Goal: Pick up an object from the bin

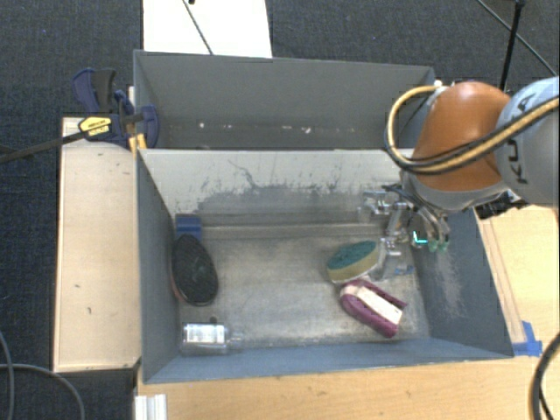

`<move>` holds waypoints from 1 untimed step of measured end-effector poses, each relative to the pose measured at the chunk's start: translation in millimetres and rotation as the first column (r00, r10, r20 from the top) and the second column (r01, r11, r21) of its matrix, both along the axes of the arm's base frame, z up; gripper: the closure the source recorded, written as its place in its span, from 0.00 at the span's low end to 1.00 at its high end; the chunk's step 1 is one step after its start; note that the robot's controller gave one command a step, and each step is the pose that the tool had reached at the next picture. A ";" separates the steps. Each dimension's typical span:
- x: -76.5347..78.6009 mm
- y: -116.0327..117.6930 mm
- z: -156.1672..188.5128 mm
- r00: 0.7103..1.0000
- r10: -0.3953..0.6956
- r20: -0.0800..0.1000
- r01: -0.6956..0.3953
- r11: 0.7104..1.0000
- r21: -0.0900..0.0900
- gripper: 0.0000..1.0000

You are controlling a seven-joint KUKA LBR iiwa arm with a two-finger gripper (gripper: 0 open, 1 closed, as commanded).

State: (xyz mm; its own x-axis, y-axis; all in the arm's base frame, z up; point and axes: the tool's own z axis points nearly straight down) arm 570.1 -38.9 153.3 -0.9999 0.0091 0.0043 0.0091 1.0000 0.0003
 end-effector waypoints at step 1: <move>-41.9 -30.3 -78.1 1.000 0.029 0.007 -0.029 1.000 0.000 0.00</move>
Offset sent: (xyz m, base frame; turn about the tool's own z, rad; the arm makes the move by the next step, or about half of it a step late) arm -0.0415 -0.0285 -0.0759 -0.0345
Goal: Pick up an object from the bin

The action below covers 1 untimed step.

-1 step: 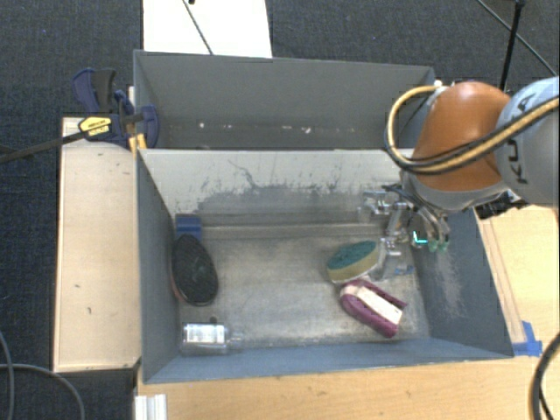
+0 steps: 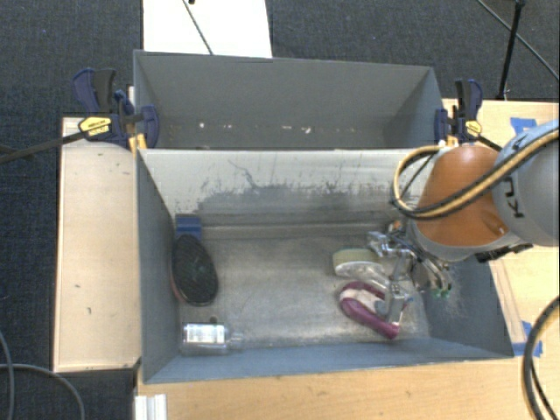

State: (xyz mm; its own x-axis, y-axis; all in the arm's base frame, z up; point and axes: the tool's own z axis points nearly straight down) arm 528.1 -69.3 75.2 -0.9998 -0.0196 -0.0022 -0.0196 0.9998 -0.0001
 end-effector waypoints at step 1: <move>2.5 -0.2 6.8 1.000 0.005 0.000 -0.005 1.000 -0.003 1.00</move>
Offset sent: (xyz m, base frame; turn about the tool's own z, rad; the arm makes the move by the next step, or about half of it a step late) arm 0.0000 0.0000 0.0000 0.0000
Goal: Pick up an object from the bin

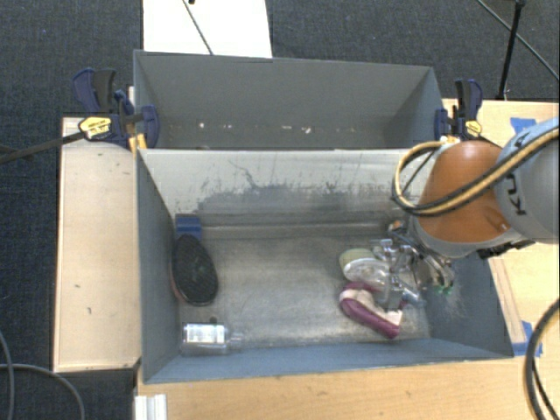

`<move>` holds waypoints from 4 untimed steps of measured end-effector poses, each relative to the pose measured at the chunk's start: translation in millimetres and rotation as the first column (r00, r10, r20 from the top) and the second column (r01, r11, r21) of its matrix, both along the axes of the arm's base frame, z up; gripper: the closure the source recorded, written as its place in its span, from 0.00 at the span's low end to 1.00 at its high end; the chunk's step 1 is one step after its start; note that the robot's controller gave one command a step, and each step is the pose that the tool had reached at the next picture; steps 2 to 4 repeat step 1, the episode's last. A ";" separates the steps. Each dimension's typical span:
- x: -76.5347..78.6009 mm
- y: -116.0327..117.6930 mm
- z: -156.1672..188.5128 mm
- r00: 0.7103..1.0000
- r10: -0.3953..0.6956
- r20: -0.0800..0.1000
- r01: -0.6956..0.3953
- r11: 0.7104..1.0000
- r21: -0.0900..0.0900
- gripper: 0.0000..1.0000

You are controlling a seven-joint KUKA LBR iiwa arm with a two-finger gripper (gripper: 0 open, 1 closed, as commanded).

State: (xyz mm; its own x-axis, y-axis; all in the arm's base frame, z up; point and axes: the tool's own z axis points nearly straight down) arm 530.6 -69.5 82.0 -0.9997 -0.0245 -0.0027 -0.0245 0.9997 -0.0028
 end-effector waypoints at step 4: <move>-5.3 0.6 131.9 0.997 0.076 0.006 -0.076 0.997 0.001 1.00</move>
Offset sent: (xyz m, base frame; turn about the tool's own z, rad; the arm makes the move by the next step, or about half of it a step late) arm -0.0069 0.0007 0.1274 -0.0774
